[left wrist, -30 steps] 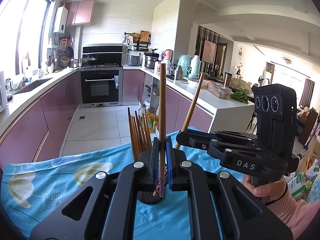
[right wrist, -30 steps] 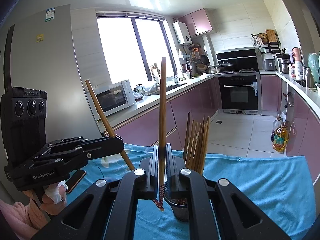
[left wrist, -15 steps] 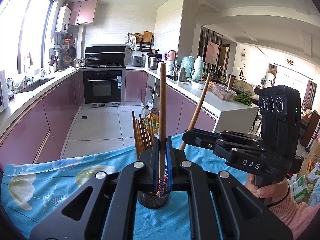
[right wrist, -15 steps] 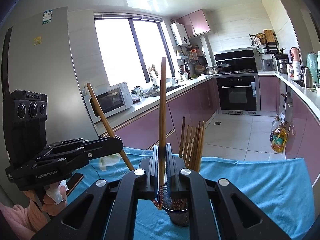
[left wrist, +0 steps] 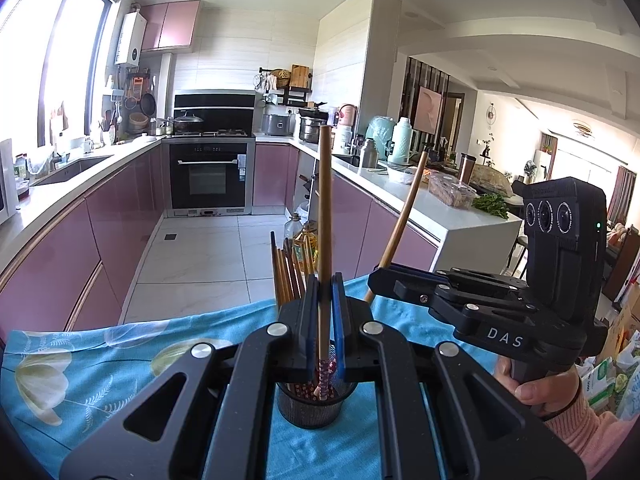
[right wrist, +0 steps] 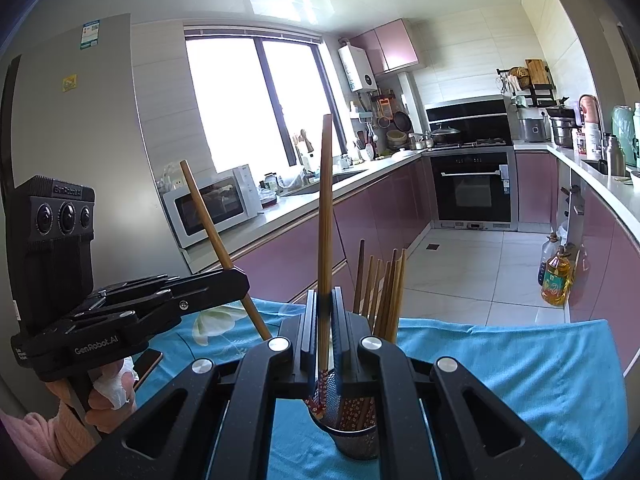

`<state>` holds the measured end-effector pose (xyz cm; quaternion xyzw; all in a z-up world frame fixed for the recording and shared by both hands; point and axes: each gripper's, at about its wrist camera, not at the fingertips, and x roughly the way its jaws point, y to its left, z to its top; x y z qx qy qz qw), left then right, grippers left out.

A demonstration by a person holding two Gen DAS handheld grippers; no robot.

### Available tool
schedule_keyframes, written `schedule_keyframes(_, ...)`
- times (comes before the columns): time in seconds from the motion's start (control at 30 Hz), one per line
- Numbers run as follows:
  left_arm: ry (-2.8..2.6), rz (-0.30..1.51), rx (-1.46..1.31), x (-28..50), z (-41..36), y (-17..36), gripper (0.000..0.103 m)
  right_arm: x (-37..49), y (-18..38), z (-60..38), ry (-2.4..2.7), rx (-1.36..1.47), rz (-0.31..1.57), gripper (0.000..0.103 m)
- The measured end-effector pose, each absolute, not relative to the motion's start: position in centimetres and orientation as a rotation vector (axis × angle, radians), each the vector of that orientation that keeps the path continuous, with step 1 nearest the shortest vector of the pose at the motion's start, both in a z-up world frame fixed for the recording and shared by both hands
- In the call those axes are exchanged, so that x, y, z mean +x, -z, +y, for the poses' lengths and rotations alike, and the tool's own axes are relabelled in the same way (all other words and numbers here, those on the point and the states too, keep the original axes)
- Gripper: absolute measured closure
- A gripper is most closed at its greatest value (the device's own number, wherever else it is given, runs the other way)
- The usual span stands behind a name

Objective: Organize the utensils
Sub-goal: 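Lower the chopstick into the mesh cup with the right tool while the left tool lowers its own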

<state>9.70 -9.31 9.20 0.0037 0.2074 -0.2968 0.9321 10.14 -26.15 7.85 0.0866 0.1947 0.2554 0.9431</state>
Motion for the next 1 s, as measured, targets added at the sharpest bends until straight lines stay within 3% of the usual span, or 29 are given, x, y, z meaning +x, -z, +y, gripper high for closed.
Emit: schedule_keyframes(1.0,0.590,0.499,0.010,13.4,-10.5,-7.6,0.096,12.2,-5.8,-26.2,-0.479,0.169,0.473,0.097)
